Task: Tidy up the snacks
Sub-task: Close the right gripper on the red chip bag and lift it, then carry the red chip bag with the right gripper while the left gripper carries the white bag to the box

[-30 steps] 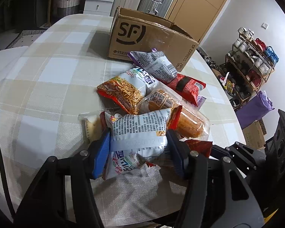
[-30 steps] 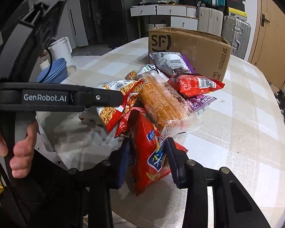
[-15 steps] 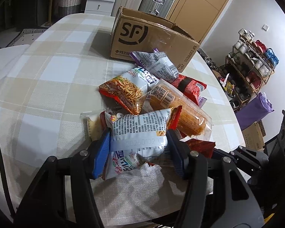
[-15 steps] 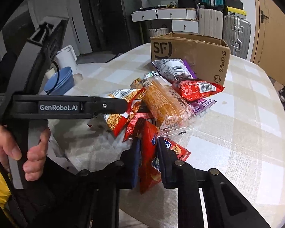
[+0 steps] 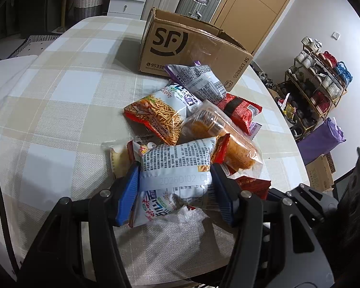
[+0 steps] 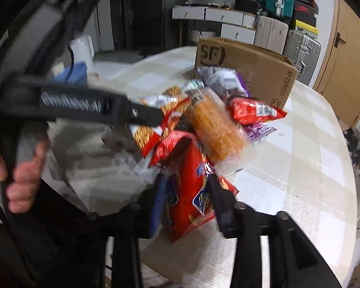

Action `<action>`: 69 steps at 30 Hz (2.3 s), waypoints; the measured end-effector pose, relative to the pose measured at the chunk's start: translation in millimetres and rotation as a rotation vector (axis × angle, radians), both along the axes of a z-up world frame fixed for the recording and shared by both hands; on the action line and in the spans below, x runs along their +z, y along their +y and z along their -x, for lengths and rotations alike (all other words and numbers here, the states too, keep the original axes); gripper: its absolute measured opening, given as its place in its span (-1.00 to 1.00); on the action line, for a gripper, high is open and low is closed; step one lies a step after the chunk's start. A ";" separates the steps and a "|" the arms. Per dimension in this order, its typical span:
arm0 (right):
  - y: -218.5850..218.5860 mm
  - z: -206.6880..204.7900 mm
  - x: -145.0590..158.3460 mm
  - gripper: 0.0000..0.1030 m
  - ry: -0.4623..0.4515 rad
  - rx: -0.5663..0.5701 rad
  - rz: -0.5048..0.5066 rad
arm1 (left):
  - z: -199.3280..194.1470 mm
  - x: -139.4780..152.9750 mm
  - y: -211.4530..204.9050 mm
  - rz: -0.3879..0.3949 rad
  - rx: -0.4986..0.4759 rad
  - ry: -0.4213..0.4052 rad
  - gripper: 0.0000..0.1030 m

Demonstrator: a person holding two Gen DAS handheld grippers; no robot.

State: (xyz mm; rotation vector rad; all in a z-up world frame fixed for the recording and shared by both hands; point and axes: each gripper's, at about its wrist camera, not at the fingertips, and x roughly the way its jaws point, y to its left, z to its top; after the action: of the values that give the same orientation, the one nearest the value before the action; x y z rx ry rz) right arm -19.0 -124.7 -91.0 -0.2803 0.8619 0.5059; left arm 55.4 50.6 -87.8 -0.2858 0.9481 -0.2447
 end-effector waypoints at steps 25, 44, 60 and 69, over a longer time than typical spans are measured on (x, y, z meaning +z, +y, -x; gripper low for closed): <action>-22.2 -6.7 5.1 -0.24 0.054 -0.032 -0.163 | 1.6 1.2 7.1 0.033 -0.001 0.013 0.10; -54.8 -10.0 25.1 -0.26 0.096 -0.097 -0.423 | 6.6 8.0 21.2 0.111 0.004 -0.007 0.05; -86.5 -15.5 45.6 -0.26 0.082 -0.142 -0.622 | 18.2 37.6 41.1 0.171 0.024 -0.087 0.05; -91.3 -18.9 43.8 -0.26 0.097 -0.160 -0.651 | 19.3 38.6 40.5 0.176 0.022 -0.074 0.05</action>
State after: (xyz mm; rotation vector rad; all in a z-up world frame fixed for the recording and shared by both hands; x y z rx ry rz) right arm 0.0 -216.0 -47.2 0.4085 0.7621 0.6251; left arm 36.1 91.2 -49.2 -0.4457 0.8509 -0.3172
